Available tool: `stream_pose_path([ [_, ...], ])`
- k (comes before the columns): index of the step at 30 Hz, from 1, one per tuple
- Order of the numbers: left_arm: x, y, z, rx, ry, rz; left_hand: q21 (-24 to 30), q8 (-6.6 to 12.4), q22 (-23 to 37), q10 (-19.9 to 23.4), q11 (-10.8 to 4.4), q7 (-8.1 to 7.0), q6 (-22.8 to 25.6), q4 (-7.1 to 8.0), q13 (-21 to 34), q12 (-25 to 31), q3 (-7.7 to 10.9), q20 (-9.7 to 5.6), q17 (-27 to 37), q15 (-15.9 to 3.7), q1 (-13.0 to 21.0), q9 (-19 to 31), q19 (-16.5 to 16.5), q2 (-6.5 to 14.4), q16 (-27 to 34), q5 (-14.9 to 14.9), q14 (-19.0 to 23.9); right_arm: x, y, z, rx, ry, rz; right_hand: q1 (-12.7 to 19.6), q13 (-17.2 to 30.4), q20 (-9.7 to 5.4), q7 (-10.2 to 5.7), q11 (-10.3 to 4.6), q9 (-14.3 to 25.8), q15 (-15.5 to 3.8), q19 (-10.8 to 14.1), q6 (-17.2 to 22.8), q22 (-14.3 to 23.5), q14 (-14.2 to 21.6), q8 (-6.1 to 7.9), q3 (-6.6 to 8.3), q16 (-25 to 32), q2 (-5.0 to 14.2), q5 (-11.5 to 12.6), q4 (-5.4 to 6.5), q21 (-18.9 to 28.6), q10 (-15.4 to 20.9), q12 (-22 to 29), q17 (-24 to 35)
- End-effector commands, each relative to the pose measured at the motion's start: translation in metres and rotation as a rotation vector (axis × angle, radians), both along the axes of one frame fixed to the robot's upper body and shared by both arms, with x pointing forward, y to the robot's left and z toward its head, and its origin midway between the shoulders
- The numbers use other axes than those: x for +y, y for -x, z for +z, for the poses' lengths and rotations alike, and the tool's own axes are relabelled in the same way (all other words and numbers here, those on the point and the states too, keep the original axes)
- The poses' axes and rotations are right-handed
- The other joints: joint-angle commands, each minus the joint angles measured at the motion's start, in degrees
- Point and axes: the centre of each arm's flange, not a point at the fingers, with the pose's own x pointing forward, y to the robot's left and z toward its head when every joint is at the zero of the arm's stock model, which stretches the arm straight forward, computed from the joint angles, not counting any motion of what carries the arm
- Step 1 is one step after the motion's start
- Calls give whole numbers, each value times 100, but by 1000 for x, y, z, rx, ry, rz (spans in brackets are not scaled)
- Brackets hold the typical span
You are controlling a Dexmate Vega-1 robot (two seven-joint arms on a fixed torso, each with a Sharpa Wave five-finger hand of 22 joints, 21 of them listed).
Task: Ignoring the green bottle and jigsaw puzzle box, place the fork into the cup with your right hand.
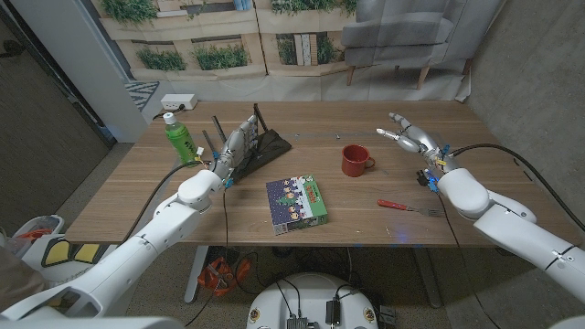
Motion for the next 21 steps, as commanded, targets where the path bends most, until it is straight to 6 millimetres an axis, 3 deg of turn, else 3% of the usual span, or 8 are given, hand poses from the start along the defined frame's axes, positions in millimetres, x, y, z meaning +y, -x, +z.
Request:
stream_pose_path([
  [1, 2, 2, -3, 3, 18, -1, 24, 5, 33, -6, 11, -14, 11, -43, 21, -3, 3, 1, 25, 53, -11, 12, -35, 33, 9, 5, -238, -1, 21, -2, -12, 55, -30, 84, 22, 40, -35, -64, 28, -74, 39, -53, 20, 48, -8, 30, 30, 12, 3, -24, 20, 8, -4, -1],
  [15, 3, 6, -7, -11, 26, 16, 33, 31, 33, 29, 21, 2, 85, -53, 22, 9, -3, -4, 27, 81, -13, 12, -18, 34, 16, 4, -243, 2, 31, -1, -12, 146, -78, 152, 46, -3, -22, -84, 32, -171, 128, -56, 19, 253, -8, 55, 93, 0, -2, -32, 36, 91, 14, 5],
  [21, 4, 10, -7, -30, 37, 35, 42, 200, 31, 205, -19, 94, 667, -80, 22, 68, -10, -5, 22, 39, -8, 14, 6, 47, 37, 2, -194, 4, 33, 1, -10, 187, -93, 166, 49, -2, -14, -70, 32, -173, 135, -54, 19, 212, -9, 61, 73, 0, -2, -32, 35, 80, 6, 6],
])
